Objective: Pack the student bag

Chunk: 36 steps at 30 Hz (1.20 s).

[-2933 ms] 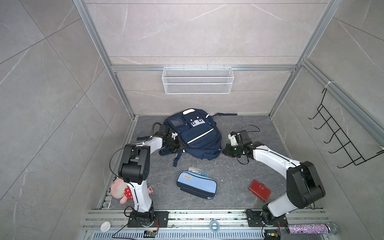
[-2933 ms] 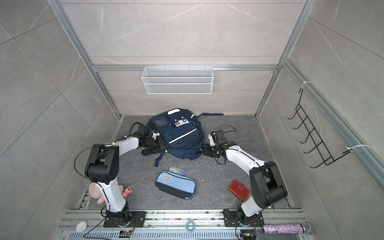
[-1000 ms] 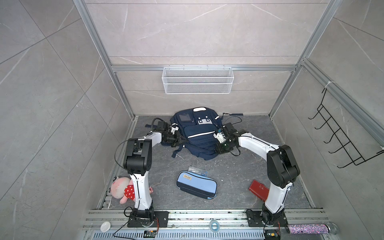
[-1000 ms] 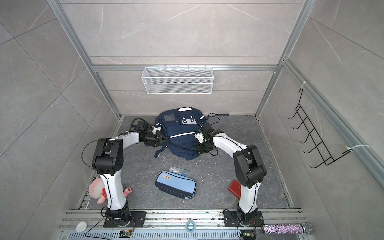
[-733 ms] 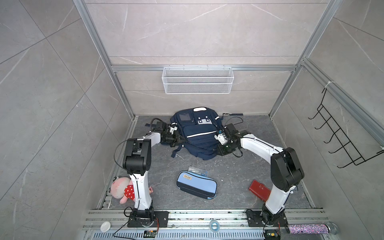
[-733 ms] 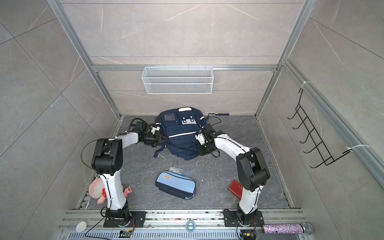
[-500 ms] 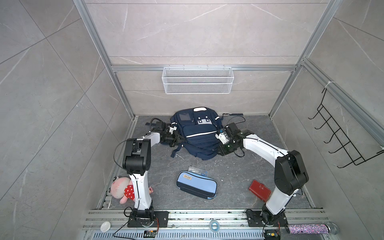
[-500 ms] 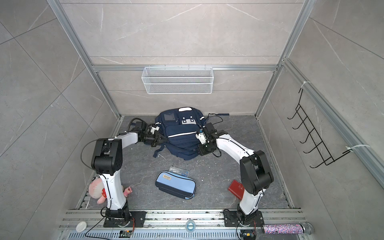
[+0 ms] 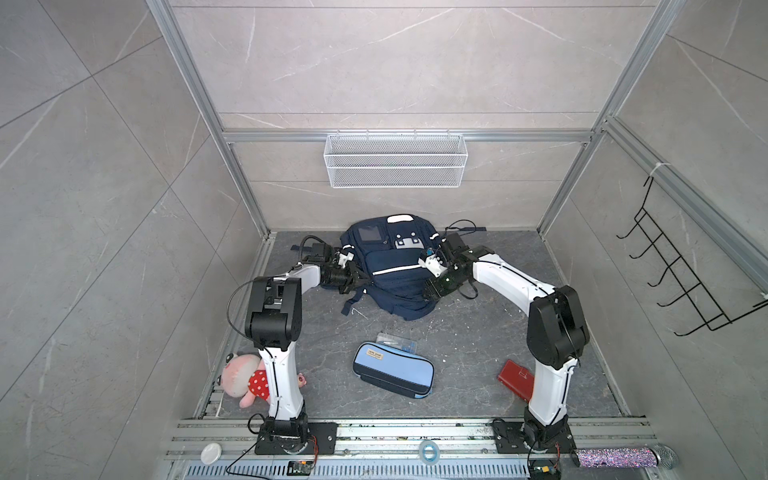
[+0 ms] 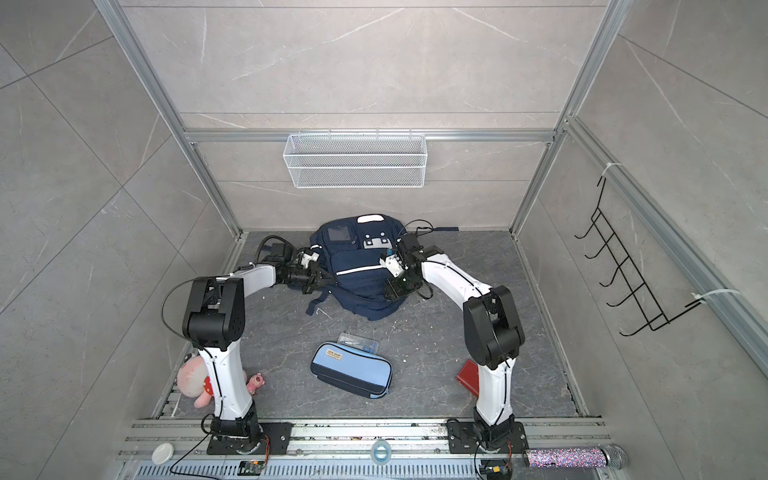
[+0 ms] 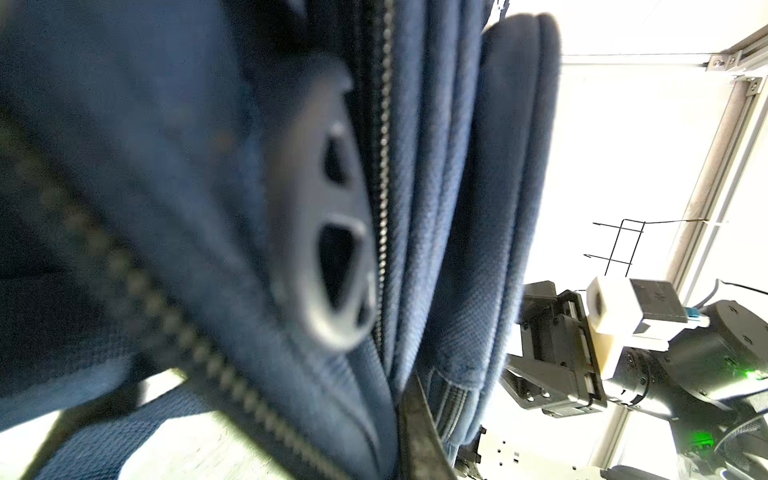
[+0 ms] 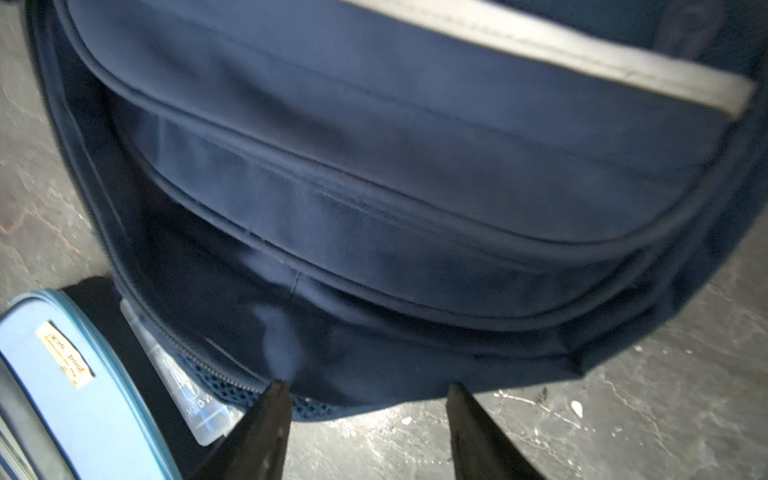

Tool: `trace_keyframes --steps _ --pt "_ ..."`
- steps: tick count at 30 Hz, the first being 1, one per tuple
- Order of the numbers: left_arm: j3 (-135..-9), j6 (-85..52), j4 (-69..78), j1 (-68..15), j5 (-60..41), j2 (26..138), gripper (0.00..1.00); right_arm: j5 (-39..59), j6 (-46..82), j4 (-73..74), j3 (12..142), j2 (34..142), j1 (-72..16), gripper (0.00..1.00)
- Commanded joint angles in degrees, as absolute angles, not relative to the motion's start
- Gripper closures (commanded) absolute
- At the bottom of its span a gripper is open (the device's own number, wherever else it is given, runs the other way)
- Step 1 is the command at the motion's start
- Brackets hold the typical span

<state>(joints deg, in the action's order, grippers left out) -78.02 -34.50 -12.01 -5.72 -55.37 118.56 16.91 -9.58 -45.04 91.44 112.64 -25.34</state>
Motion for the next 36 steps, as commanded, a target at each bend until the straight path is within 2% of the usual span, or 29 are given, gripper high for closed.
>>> trace_keyframes --steps 1,10,20,27,31,36 --pt "-79.54 -32.65 -5.35 -4.20 -54.19 115.49 1.00 18.56 -13.66 -50.29 92.78 113.41 -25.83 0.37" --pt "-78.93 -32.85 -5.32 -4.17 -54.31 116.00 1.00 21.23 -11.82 -47.73 89.51 111.67 -25.94 0.35" --pt "-78.43 -33.91 -4.21 -4.13 -54.50 115.93 1.00 21.40 -17.49 -55.45 101.11 120.48 -25.99 0.34" --pt "-78.44 -34.27 -3.98 -3.87 -54.36 115.69 1.00 21.86 -19.22 -57.92 102.64 122.17 -26.01 0.34" --pt "-78.10 -35.02 -3.21 -3.60 -54.32 115.71 1.00 22.35 -19.36 -57.39 101.47 122.49 -26.60 0.39" --pt "-77.48 -35.82 -2.40 -3.42 -54.37 115.76 1.00 21.04 -19.08 -56.26 101.40 123.87 -27.47 0.51"
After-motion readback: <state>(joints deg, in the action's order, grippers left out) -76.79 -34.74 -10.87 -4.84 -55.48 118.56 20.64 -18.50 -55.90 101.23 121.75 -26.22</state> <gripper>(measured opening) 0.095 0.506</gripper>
